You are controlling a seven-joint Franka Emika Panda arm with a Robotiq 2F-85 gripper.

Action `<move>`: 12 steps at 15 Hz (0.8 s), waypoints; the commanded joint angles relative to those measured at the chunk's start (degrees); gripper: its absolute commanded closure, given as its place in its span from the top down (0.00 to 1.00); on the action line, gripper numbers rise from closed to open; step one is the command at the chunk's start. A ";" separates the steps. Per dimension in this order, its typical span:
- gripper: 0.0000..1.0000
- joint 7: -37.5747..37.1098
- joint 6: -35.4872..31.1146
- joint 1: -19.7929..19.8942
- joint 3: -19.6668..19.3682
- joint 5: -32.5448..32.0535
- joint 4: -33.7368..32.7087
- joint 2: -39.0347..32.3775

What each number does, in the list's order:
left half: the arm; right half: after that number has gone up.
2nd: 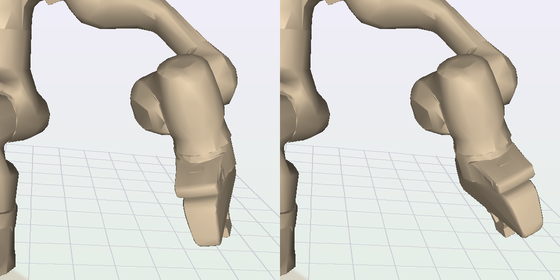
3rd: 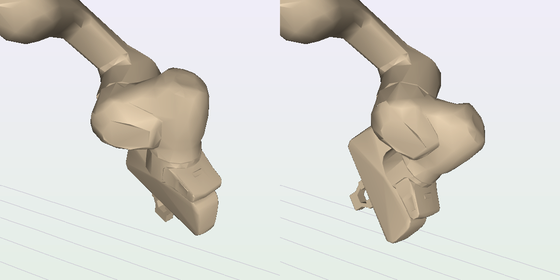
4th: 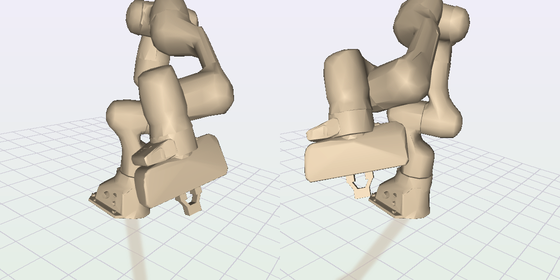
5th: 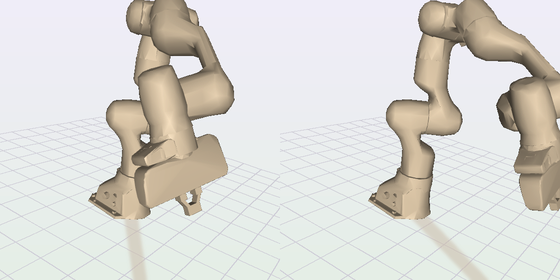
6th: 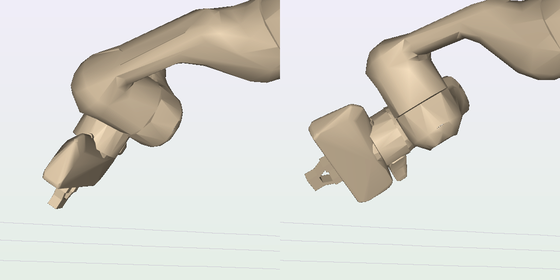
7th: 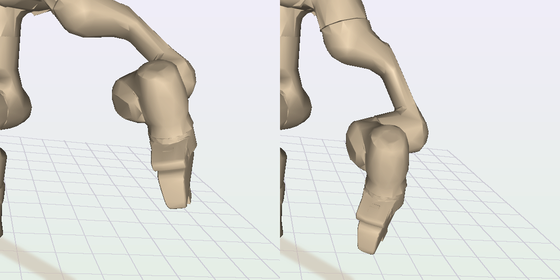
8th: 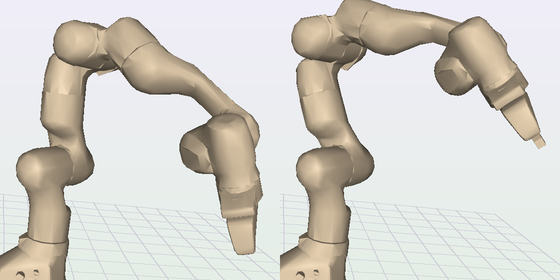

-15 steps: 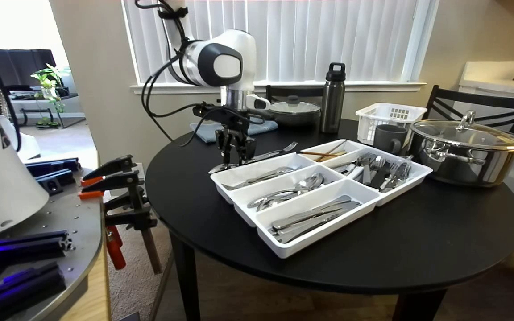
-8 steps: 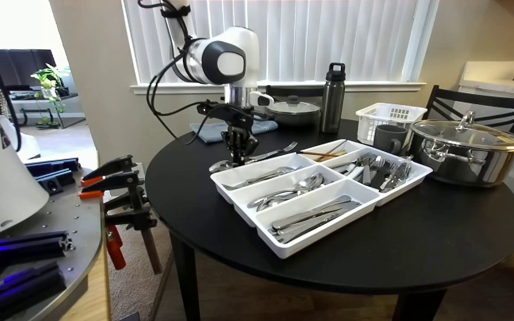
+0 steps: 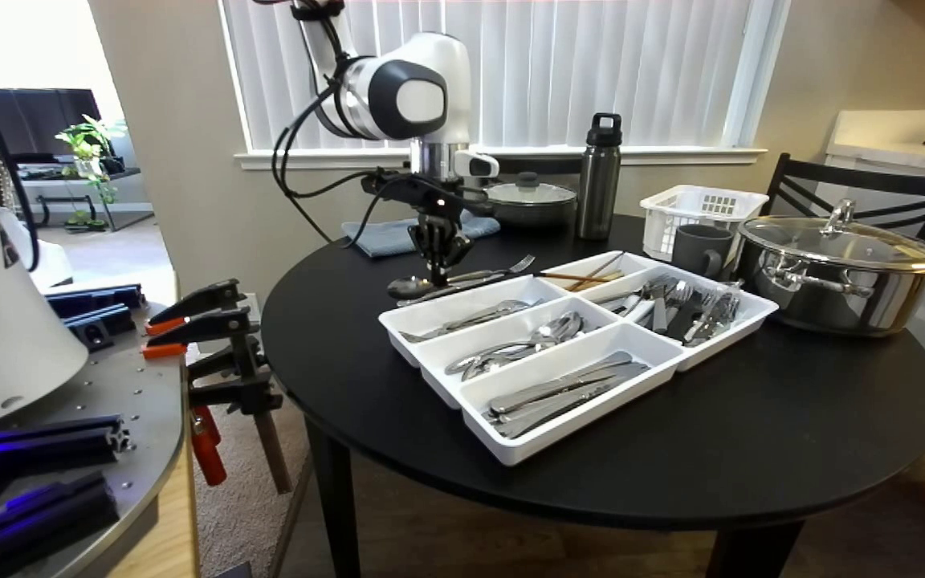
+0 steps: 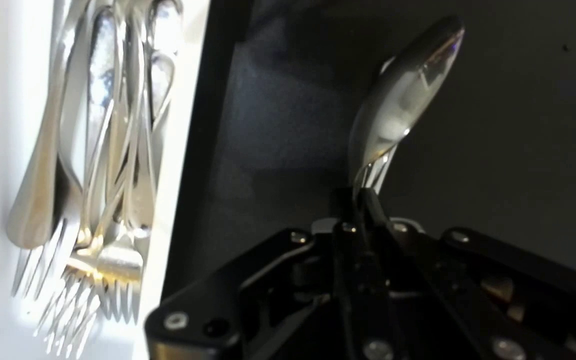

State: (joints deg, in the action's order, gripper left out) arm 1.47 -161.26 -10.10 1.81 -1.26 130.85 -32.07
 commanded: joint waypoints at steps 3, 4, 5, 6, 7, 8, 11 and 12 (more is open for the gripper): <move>0.01 -1.36 1.18 0.20 -0.35 -1.91 3.45 11.64; 0.01 -0.55 2.08 0.01 -1.03 -3.36 3.87 13.57; 0.01 0.60 3.36 0.29 -1.42 -4.97 4.20 15.30; 0.01 1.06 4.73 0.45 -2.10 -7.08 4.49 16.76; 0.01 2.04 6.21 1.07 -2.69 -9.21 4.81 17.96; 0.01 2.15 7.57 1.36 -3.61 -11.73 5.21 19.07; 0.01 4.77 8.90 4.53 -5.47 -16.77 7.01 20.07; 0.01 5.41 8.65 5.55 -6.00 -17.78 7.74 20.03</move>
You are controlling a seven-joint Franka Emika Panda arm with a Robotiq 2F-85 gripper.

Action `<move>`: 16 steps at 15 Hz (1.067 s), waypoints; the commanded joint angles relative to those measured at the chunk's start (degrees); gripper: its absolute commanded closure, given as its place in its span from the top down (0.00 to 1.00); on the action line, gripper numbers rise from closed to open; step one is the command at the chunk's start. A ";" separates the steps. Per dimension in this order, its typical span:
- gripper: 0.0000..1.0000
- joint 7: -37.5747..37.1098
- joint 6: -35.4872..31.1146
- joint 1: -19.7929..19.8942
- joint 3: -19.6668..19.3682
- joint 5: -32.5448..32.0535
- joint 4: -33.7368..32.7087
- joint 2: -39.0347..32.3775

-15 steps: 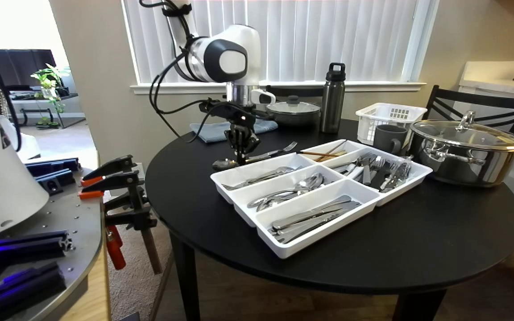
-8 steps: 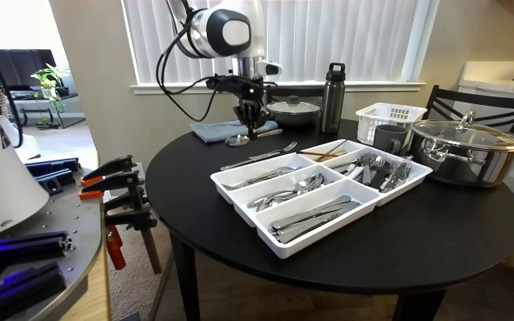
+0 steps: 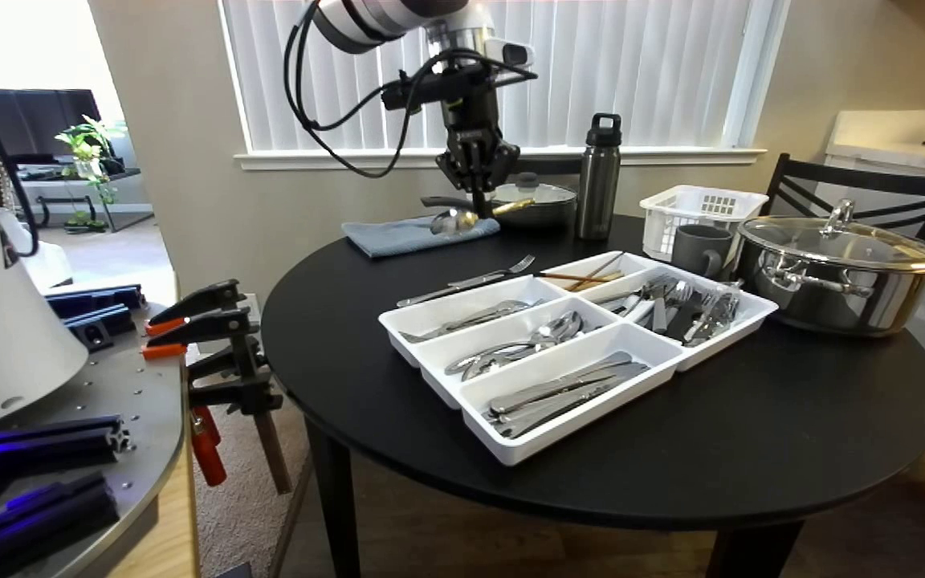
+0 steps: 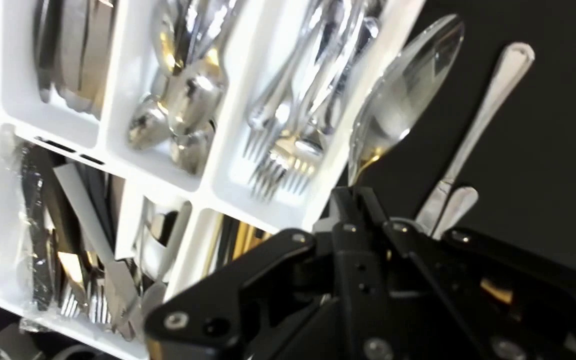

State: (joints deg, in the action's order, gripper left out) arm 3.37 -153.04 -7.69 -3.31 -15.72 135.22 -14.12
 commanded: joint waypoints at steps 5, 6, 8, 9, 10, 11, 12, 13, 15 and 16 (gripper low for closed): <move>0.01 4.01 -1.85 7.50 -3.62 -6.01 7.11 -1.36; 0.01 3.66 -2.26 7.75 -4.12 -6.88 7.65 -2.15; 0.01 2.17 -3.13 7.53 -5.38 -9.05 8.00 -3.71; 0.01 0.88 -3.64 6.96 -6.44 -10.86 7.85 -4.59; 0.01 0.08 -4.59 6.68 -7.18 -11.98 7.59 -5.52; 0.01 -1.11 -5.86 6.22 -8.19 -13.32 7.21 -6.51; 0.01 -1.76 -7.34 6.08 -8.77 -13.94 6.86 -7.53; 0.01 -2.56 -8.98 5.70 -9.50 -14.45 6.62 -8.33; 0.01 -4.45 -11.78 3.98 -11.53 -15.57 5.93 -9.94; 0.30 -5.71 -12.64 2.66 -12.84 -16.13 5.66 -10.43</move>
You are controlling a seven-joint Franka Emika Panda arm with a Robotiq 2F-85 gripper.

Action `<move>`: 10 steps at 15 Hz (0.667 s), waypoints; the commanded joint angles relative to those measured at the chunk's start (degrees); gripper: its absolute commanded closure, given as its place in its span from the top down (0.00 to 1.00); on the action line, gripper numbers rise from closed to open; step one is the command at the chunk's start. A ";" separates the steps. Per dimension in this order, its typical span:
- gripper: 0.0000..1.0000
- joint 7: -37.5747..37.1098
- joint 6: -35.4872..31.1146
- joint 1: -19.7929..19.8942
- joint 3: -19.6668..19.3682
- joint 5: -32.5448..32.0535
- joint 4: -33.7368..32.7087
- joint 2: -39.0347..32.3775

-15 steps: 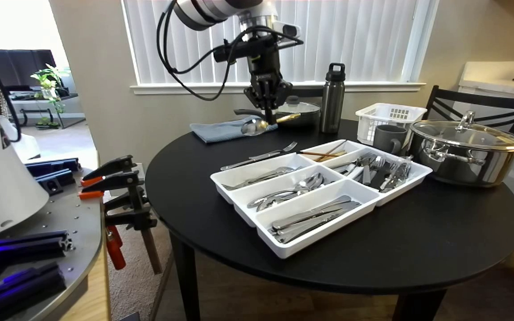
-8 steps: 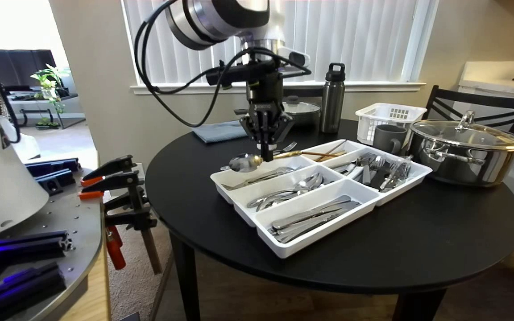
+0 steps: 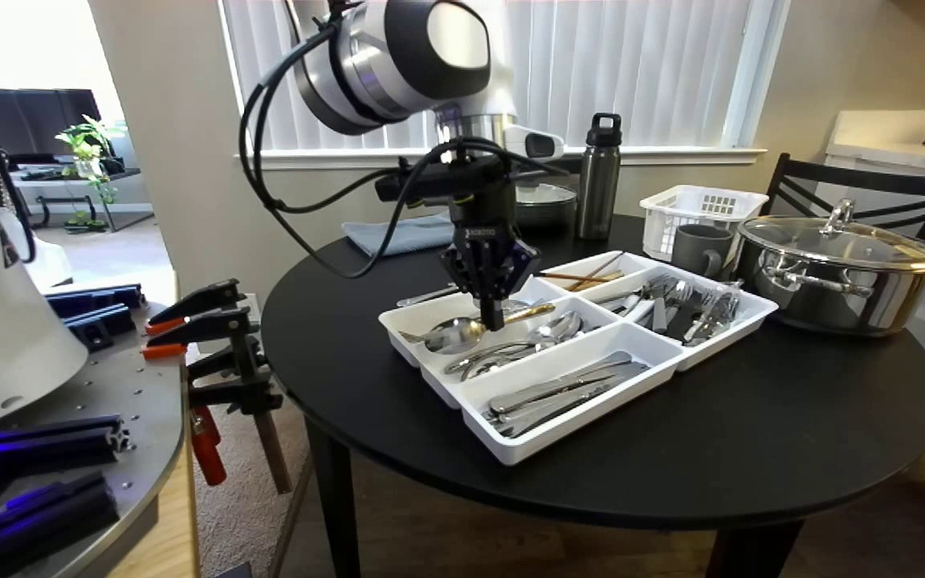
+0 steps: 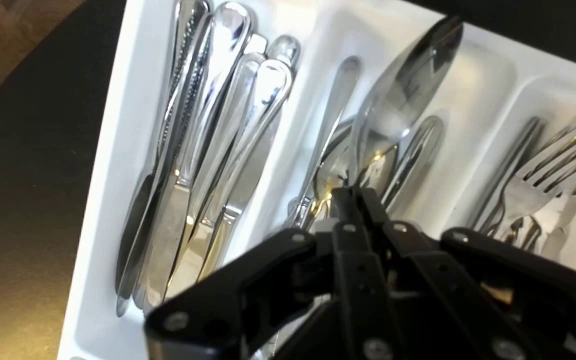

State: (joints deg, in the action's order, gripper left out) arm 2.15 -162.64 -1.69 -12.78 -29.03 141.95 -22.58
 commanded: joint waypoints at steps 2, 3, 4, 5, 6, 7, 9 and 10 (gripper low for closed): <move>0.37 -6.93 -3.55 -6.31 -6.23 -4.23 -1.49 -2.11; 0.44 -7.54 -3.33 -7.18 -7.00 -4.28 -1.34 -1.16; 0.50 -8.33 -2.99 -8.47 -8.23 -5.07 -1.27 0.23; 0.55 -9.07 -2.55 -9.65 -9.37 -6.10 -1.23 1.81; 0.62 -9.54 -2.22 -10.24 -9.81 -6.84 -1.13 3.78; 0.68 -9.43 -2.18 -10.13 -9.43 -6.93 -1.05 5.27; 0.81 -5.15 -2.71 -6.38 -3.79 -2.38 0.14 8.67; 0.87 -1.12 -3.18 -3.33 1.11 2.66 1.06 9.81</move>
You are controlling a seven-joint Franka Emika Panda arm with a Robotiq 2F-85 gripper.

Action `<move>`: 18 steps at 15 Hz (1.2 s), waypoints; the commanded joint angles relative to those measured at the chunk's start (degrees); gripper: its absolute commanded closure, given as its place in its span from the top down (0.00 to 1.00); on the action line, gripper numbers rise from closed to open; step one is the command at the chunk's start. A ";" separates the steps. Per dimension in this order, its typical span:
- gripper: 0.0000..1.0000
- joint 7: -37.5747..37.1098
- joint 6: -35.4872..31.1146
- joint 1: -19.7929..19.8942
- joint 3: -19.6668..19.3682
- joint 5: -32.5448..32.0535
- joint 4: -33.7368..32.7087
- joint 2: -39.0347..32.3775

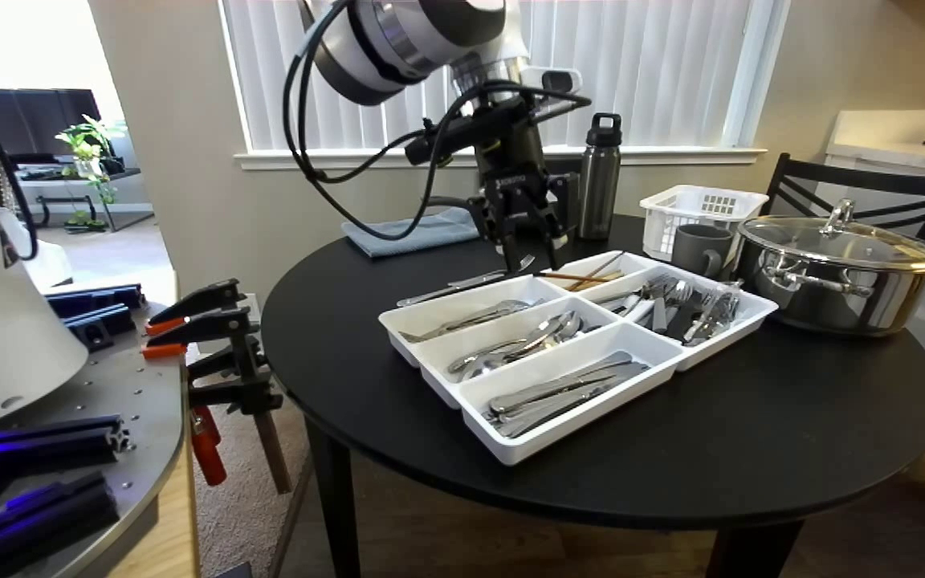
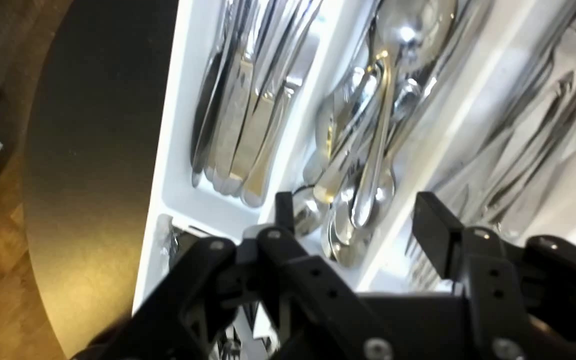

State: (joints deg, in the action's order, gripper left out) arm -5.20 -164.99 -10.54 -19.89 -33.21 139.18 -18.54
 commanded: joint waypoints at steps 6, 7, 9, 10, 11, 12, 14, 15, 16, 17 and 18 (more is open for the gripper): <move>1.00 24.21 -0.25 13.84 32.51 35.33 4.88 3.11; 1.00 25.13 0.23 14.08 34.41 37.10 4.35 2.25; 1.00 24.95 1.02 13.34 35.38 37.55 3.67 0.77; 1.00 23.77 0.96 12.45 34.62 36.22 3.40 -0.29; 1.00 23.15 0.99 12.04 34.12 35.35 3.31 -1.17; 1.00 21.67 0.61 10.90 32.53 33.72 2.96 -2.57; 1.00 18.23 -0.37 7.99 28.62 30.30 1.92 -5.31; 1.00 16.64 -0.66 6.38 26.62 28.66 1.22 -6.53; 1.00 14.96 -0.70 4.77 24.68 27.04 0.44 -7.62; 1.00 13.87 -0.53 3.69 23.46 25.93 -0.38 -8.64; 1.00 12.82 -0.40 2.59 22.37 24.96 -1.12 -9.49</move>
State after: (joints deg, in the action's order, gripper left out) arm 11.75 -164.85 -4.31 5.97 -5.02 140.40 -25.09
